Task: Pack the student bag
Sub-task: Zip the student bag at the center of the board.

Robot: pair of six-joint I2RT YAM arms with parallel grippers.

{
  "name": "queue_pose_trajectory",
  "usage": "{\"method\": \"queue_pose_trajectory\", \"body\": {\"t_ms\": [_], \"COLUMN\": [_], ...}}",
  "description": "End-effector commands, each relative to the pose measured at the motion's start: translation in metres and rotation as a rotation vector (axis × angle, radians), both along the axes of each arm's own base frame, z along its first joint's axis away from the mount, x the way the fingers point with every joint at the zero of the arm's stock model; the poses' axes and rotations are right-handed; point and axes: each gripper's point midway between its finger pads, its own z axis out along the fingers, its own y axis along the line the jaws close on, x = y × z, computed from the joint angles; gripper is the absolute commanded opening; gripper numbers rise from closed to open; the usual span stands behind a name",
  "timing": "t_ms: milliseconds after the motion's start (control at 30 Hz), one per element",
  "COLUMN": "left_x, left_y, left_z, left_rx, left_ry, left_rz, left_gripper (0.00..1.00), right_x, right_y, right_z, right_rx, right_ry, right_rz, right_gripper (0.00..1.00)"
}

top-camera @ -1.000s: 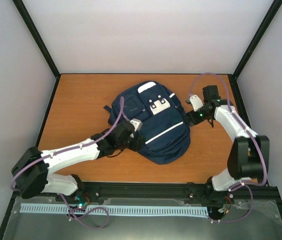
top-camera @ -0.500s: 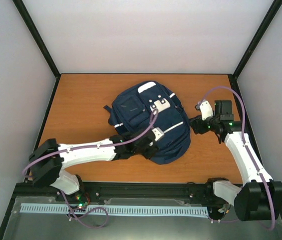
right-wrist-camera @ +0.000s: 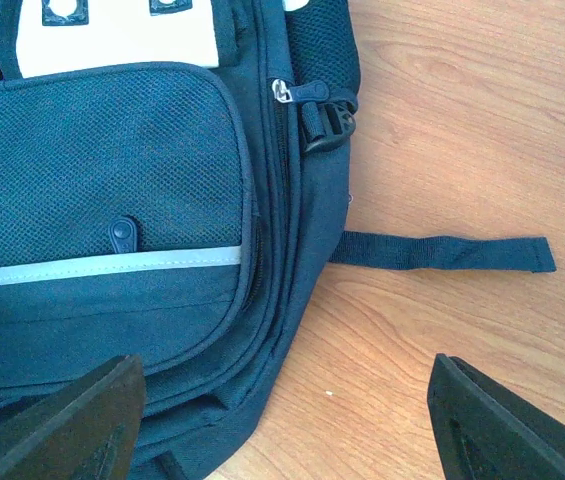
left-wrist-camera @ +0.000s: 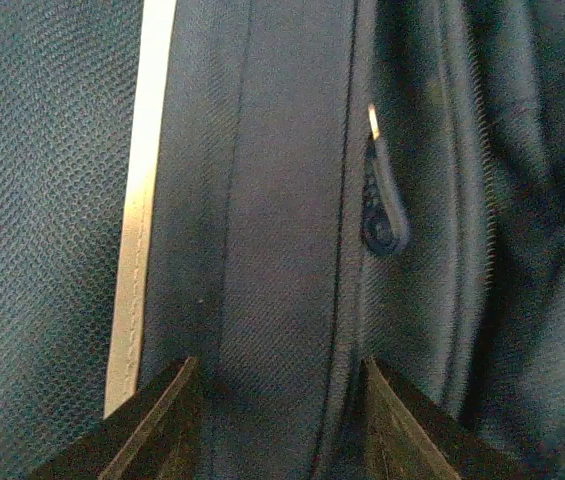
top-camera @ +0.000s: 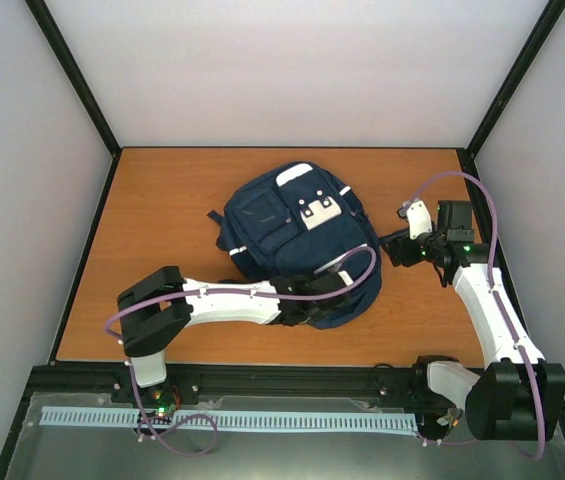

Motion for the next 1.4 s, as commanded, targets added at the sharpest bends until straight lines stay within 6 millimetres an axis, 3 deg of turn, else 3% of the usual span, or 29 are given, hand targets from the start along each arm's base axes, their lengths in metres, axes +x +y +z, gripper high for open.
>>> {"method": "queue_pose_trajectory", "body": {"t_ms": [0,200,367,567,833,1067,1367], "left_x": [0.016,0.021,0.019,0.021,0.035,0.054,0.061], "left_y": [0.007,0.006,-0.006,-0.022,-0.036,-0.04,-0.047], "left_z": [0.009,0.01,0.023,0.053,0.079,0.097,0.112], "left_rx": [0.084,0.085,0.02,-0.134,-0.354,-0.46,-0.526], "left_ry": [-0.111,-0.137,-0.128,-0.11,-0.035,-0.003,0.004], "left_rz": [0.044,0.063,0.037,0.031,0.071,0.119,0.135], "left_gripper": [0.42,0.2,0.01,0.01,0.01,0.01,0.01], "right_x": [0.001,0.001,-0.002,-0.014,-0.024,-0.033,-0.031], "right_y": [0.001,0.002,0.007,0.022,0.028,0.043,0.057], "right_z": [-0.002,-0.006,-0.002,0.009,0.024,0.018,0.005], "right_rx": [0.026,0.031,0.056,0.125,0.139,0.209,0.283], "right_ry": [0.001,0.016,0.03,0.126,0.106,0.134,0.196], "right_rz": [0.005,0.014,0.027,0.103,0.138,0.219,0.274], "right_gripper": [0.79,0.79,0.79,0.75,0.7,0.6,0.5]}}
